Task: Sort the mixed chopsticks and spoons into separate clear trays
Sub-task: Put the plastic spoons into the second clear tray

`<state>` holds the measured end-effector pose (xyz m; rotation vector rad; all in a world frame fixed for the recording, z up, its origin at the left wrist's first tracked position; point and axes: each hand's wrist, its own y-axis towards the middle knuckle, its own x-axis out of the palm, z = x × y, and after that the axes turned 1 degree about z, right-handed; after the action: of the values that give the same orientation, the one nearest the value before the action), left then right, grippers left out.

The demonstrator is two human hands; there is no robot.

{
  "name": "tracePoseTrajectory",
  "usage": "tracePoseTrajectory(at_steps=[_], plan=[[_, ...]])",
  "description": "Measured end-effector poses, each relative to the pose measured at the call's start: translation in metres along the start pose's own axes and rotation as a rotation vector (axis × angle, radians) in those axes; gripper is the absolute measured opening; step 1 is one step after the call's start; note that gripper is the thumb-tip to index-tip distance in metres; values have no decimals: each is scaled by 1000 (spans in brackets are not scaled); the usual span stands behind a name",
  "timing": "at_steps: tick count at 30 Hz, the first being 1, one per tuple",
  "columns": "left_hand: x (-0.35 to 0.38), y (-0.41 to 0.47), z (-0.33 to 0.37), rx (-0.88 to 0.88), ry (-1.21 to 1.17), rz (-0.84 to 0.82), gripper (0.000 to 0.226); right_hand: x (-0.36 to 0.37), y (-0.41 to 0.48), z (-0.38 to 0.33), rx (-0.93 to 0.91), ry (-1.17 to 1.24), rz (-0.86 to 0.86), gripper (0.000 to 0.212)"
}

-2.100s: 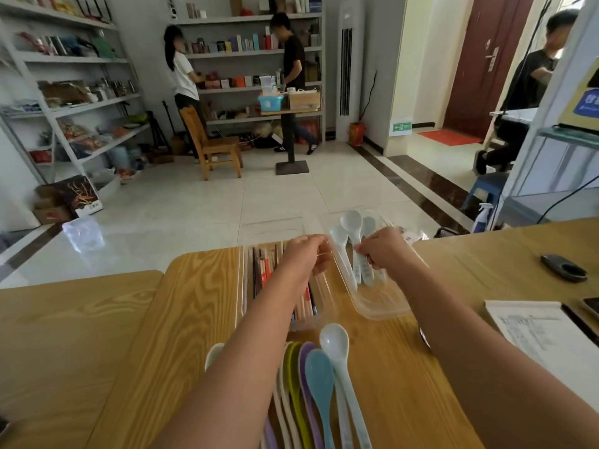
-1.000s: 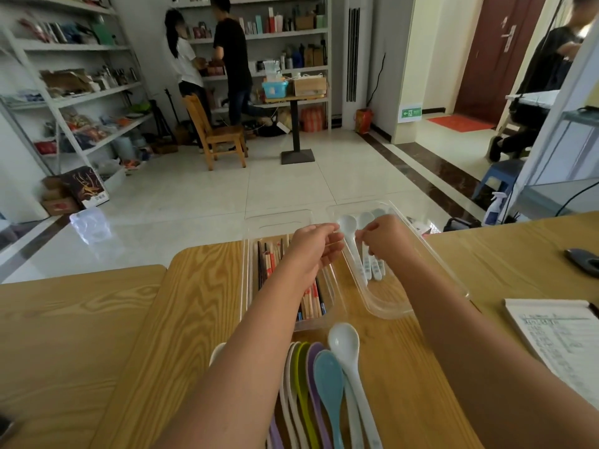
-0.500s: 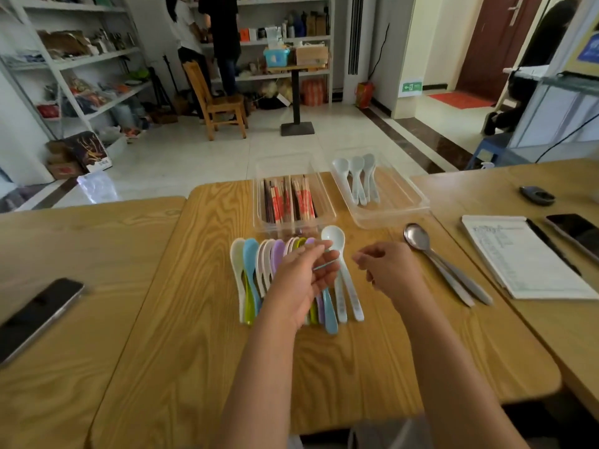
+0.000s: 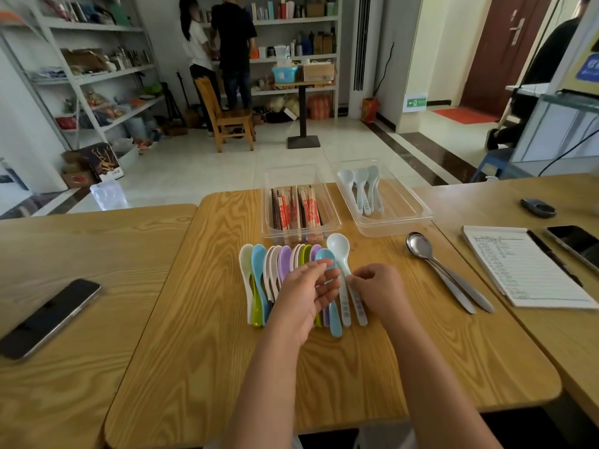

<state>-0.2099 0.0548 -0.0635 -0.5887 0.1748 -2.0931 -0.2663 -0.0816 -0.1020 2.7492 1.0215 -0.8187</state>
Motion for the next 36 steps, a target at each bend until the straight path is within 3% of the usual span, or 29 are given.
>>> tracePoseTrajectory(at_steps=[8,13,29,36], plan=[[1,1,-1,4,6,2,21,1,1,-4,32,-47,-73,9],[4,0,1,8,11,-17,21,-10,0,-9,168,179,-169,8],[40,17,12,37,13,-162,20,-64,-12,-4,70,256,-100,13],[57,78,65,55,27,-208,23,-90,65,-48,11,237,-3,12]])
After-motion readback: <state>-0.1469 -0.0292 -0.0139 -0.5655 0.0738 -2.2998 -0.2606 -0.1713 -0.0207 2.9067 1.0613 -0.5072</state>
